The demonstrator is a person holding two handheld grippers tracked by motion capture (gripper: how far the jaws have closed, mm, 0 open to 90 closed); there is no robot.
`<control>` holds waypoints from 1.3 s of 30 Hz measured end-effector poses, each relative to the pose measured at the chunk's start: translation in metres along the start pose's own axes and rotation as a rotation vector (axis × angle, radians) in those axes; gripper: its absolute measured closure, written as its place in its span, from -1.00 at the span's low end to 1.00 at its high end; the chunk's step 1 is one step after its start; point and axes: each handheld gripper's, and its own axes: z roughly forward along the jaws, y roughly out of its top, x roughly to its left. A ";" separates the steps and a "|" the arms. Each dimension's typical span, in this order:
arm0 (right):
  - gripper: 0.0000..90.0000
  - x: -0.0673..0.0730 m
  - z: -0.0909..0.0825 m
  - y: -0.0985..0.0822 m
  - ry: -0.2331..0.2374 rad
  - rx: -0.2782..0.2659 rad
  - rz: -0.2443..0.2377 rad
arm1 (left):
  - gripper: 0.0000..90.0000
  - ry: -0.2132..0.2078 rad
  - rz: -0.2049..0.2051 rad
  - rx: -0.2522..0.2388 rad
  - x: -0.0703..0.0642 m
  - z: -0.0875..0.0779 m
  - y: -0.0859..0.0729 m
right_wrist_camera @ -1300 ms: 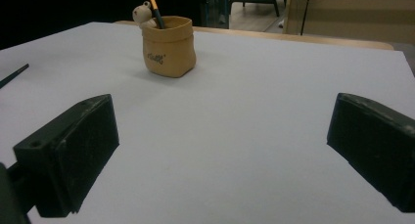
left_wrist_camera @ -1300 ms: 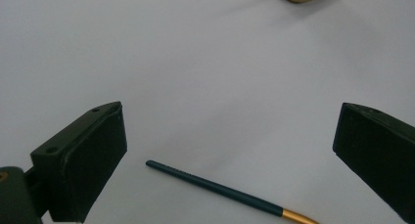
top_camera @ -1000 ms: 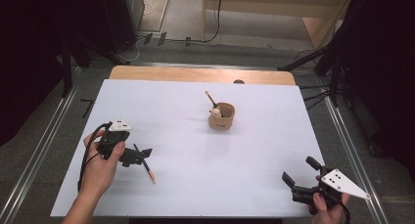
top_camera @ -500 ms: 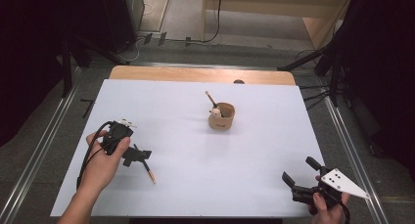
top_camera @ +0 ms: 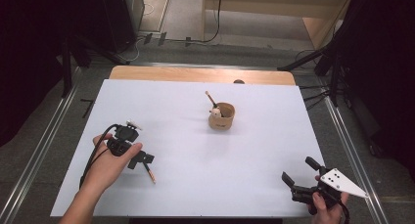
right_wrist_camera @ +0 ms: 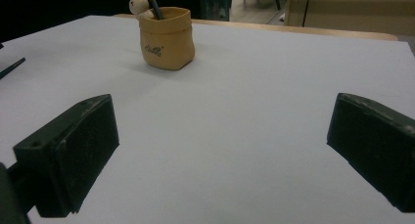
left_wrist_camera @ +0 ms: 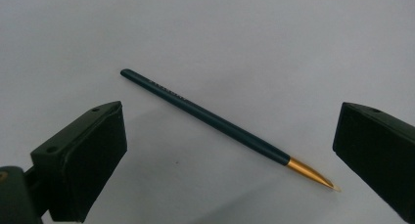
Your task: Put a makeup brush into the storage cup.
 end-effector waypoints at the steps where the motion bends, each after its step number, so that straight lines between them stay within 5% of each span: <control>1: -1.00 0.000 0.000 0.000 0.000 0.001 0.000 | -0.99 0.003 -0.004 0.010 -0.001 0.001 0.000; 11: -1.00 0.000 0.001 0.000 0.000 0.007 0.001 | -0.98 0.024 -0.016 0.105 -0.008 0.012 0.001; 27: -1.00 0.000 0.002 -0.001 -0.005 0.013 0.002 | -0.61 0.092 -0.007 0.155 -0.012 0.020 0.001; 29: -1.00 0.000 0.002 -0.001 -0.004 0.014 0.000 | -0.47 0.116 0.003 0.161 -0.012 0.019 0.001; 32: -1.00 0.000 0.002 -0.001 -0.004 0.014 0.000 | 0.01 0.142 0.016 0.152 -0.009 0.014 0.000; 34: -1.00 0.000 0.002 -0.001 -0.004 0.014 0.003 | 0.35 0.142 0.023 0.157 -0.006 0.013 -0.001; 39: -1.00 0.000 0.003 -0.001 -0.009 0.018 0.004 | 0.80 0.128 0.025 0.171 0.001 0.011 -0.002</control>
